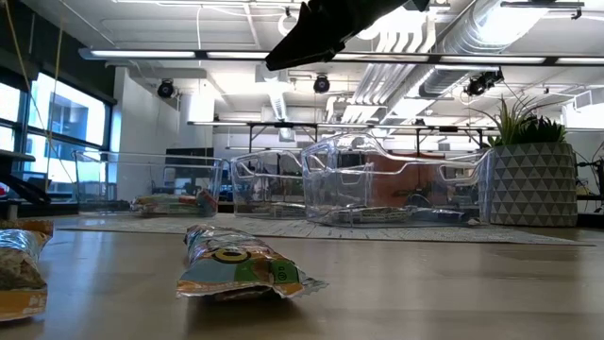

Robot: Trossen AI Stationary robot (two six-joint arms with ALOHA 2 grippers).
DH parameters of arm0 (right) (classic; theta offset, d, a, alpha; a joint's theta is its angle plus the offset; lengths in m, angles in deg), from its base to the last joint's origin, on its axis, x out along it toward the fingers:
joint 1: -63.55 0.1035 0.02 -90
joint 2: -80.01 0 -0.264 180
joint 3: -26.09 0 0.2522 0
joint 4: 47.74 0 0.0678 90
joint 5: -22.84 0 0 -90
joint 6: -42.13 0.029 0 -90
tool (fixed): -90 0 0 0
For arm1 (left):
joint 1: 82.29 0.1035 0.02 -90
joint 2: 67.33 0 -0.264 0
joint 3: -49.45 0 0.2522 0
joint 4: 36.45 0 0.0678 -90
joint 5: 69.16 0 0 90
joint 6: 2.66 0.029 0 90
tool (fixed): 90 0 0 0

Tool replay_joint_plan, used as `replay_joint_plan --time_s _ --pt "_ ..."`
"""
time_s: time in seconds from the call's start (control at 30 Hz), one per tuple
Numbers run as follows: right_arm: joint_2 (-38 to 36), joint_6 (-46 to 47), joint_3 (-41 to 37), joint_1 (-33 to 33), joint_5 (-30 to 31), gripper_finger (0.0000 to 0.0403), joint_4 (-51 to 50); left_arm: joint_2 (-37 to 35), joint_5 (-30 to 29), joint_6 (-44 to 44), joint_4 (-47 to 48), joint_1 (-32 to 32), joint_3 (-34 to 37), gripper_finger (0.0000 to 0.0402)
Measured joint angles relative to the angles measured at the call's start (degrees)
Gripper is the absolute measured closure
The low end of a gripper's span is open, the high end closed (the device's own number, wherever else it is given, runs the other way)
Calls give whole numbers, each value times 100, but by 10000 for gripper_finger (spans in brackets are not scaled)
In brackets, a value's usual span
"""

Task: Pick and place Granola Bars by type
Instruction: Put the orange granola bar into the middle transparent bin

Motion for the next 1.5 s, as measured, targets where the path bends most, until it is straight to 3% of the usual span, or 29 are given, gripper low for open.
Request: replay_joint_plan --time_s 0.43,0.57,0.97,1.13,1.33,1.5 --pt "0 33 0 0 -1 263 0 -11 -472 -266 150 -111 -6 220" --pt "0 39 0 0 1 263 0 -10 -1028 -236 264 -120 3 220" --pt "0 12 0 0 -1 263 -1 61 -1202 -138 389 -125 3 220" --pt "0 2 0 0 -1 263 -2 173 -1458 382 353 -58 -1 220" --pt "0 2 0 0 -3 263 -4 196 -1665 1236 68 540 -12 220" --pt "0 2 0 0 -3 263 -2 186 -2590 2250 106 1069 -15 220"
